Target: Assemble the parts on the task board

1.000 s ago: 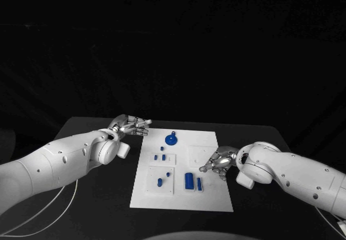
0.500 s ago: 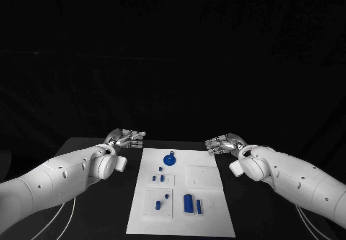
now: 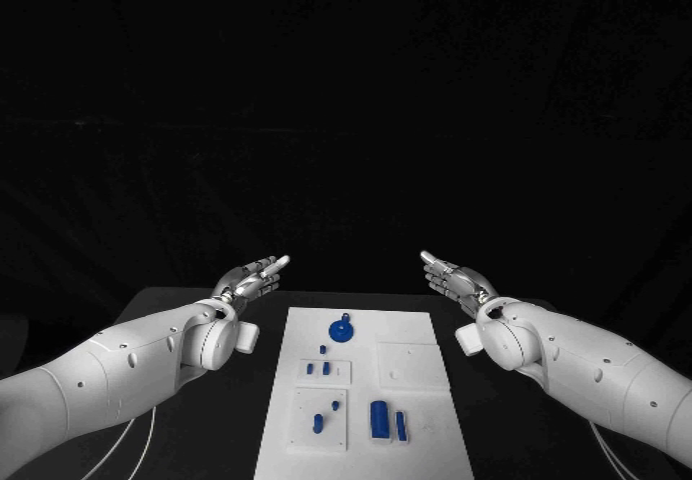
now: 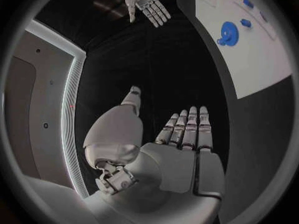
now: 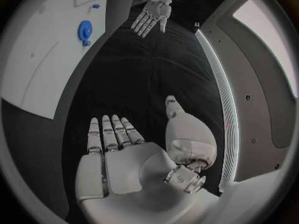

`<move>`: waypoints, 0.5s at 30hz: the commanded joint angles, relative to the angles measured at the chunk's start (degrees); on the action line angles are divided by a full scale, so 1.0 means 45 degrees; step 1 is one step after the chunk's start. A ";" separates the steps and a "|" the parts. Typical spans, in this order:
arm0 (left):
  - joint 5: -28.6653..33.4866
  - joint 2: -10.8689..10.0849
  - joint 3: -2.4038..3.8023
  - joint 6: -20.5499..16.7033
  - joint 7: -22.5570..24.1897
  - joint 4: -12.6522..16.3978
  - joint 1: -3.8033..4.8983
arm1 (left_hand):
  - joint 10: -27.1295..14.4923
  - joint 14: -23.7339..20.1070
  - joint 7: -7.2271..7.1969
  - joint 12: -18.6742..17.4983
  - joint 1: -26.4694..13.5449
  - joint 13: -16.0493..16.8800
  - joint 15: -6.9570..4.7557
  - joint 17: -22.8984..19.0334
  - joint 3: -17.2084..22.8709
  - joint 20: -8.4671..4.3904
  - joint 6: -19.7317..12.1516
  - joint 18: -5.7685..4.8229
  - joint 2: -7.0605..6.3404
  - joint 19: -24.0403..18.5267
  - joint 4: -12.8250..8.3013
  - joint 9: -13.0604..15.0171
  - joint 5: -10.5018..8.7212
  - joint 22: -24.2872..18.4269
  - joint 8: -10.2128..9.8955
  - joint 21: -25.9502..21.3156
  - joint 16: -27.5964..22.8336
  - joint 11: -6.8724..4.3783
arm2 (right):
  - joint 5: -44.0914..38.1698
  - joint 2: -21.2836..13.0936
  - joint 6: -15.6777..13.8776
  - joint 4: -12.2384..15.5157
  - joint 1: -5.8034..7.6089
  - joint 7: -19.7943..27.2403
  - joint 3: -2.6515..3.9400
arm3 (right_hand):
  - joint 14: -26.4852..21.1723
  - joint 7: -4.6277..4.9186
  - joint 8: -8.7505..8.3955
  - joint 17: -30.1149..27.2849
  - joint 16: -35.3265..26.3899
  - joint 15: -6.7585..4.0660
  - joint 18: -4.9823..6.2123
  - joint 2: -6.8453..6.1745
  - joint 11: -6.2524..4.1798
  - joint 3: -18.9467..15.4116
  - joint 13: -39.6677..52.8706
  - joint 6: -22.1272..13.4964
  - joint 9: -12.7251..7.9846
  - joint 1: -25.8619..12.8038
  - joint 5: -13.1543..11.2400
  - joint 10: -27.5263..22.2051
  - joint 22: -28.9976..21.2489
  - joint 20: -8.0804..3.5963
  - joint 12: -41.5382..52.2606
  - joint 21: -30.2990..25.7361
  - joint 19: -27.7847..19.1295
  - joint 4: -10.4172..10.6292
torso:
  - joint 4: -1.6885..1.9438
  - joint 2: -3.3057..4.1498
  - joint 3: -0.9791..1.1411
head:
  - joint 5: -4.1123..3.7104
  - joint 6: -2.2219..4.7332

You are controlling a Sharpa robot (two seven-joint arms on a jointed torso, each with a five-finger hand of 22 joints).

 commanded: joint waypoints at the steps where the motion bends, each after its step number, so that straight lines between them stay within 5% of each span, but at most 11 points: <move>1: 0.0310 -0.0180 0.0120 -0.1065 0.0582 0.0783 -0.0063 | -0.4885 -0.5683 -0.0416 -0.0231 -1.0284 -0.0177 -0.0378 -0.0198 0.0097 -0.0364 -0.3876 -0.0383 -0.0011 -0.5275 -0.0192 -0.0199 -0.0337 -0.0224 -0.0247 -0.0242 -0.0232 -0.0402 | 0.1073 -0.0189 -0.1235 0.0779 0.0174 0.0825 -0.0277 | -0.3647 -0.0377 -0.0225 -0.0182 -0.0212 -0.0413 -0.0752 -0.0079 -0.0424 -0.0642 -0.0173 -0.2959 -0.0187 -0.6689 -0.0799 -0.3629 -0.0201 -0.0817 -0.0234 -0.0241 -0.2758 0.0454 | -0.0227 0.0004 0.0402 | 0.0070 0.0114; 4: 0.0485 -0.0411 0.0254 -0.1708 0.0866 0.1585 -0.0150 | -0.4885 -0.5683 -0.0416 -0.0231 -1.0284 -0.0177 -0.0378 -0.0198 0.0097 -0.0364 -0.3876 -0.0383 -0.0011 -0.5275 -0.0192 -0.0199 -0.0337 -0.0224 -0.0247 -0.0242 -0.0232 -0.0402 | 0.1753 -0.0424 -0.2011 0.1582 0.0371 0.1294 -0.0653 | -0.3647 -0.0377 -0.0225 -0.0182 -0.0212 -0.0413 -0.0752 -0.0079 -0.0424 -0.0642 -0.0173 -0.2959 -0.0187 -0.6689 -0.0799 -0.3629 -0.0201 -0.0817 -0.0234 -0.0241 -0.2758 0.0454 | -0.0272 0.0005 0.0483 | 0.0088 0.0142; 5: 0.0606 -0.0570 0.0347 -0.2151 0.1062 0.2137 -0.0209 | -0.4885 -0.5683 -0.0416 -0.0231 -1.0284 -0.0177 -0.0378 -0.0198 0.0097 -0.0364 -0.3876 -0.0383 -0.0011 -0.5275 -0.0192 -0.0199 -0.0337 -0.0224 -0.0247 -0.0242 -0.0232 -0.0402 | 0.2221 -0.0586 -0.2544 0.2134 0.0506 0.1617 -0.0911 | -0.3647 -0.0377 -0.0225 -0.0182 -0.0212 -0.0413 -0.0752 -0.0079 -0.0424 -0.0642 -0.0173 -0.2959 -0.0187 -0.6689 -0.0799 -0.3629 -0.0201 -0.0817 -0.0234 -0.0241 -0.2758 0.0454 | -0.0278 0.0005 0.0494 | 0.0090 0.0146; 12: 0.1231 -0.1394 0.0824 -0.4442 0.2075 0.4996 -0.0517 | -0.4885 -0.5683 -0.0416 -0.0231 -1.0284 -0.0177 -0.0378 -0.0198 0.0097 -0.0364 -0.3876 -0.0383 -0.0011 -0.5275 -0.0192 -0.0199 -0.0337 -0.0224 -0.0247 -0.0242 -0.0232 -0.0402 | 0.4648 -0.1424 -0.5312 0.4997 0.1207 0.3290 -0.2250 | -0.3647 -0.0377 -0.0225 -0.0182 -0.0212 -0.0413 -0.0752 -0.0079 -0.0424 -0.0642 -0.0173 -0.2959 -0.0187 -0.6689 -0.0799 -0.3629 -0.0201 -0.0817 -0.0234 -0.0241 -0.2758 0.0454 | -0.0278 0.0005 0.0494 | 0.0090 0.0146; 15: 0.1412 -0.1633 0.0962 -0.5106 0.2369 0.5825 -0.0607 | -0.4885 -0.5683 -0.0416 -0.0231 -1.0284 -0.0177 -0.0378 -0.0198 0.0097 -0.0364 -0.3876 -0.0383 -0.0011 -0.5275 -0.0192 -0.0199 -0.0337 -0.0224 -0.0247 -0.0242 -0.0232 -0.0402 | 0.5354 -0.1668 -0.6117 0.5830 0.1412 0.3777 -0.2640 | -0.3647 -0.0377 -0.0225 -0.0182 -0.0212 -0.0413 -0.0752 -0.0079 -0.0424 -0.0642 -0.0173 -0.2959 -0.0187 -0.6689 -0.0799 -0.3629 -0.0201 -0.0817 -0.0234 -0.0241 -0.2758 0.0454 | -0.0278 0.0005 0.0494 | 0.0090 0.0146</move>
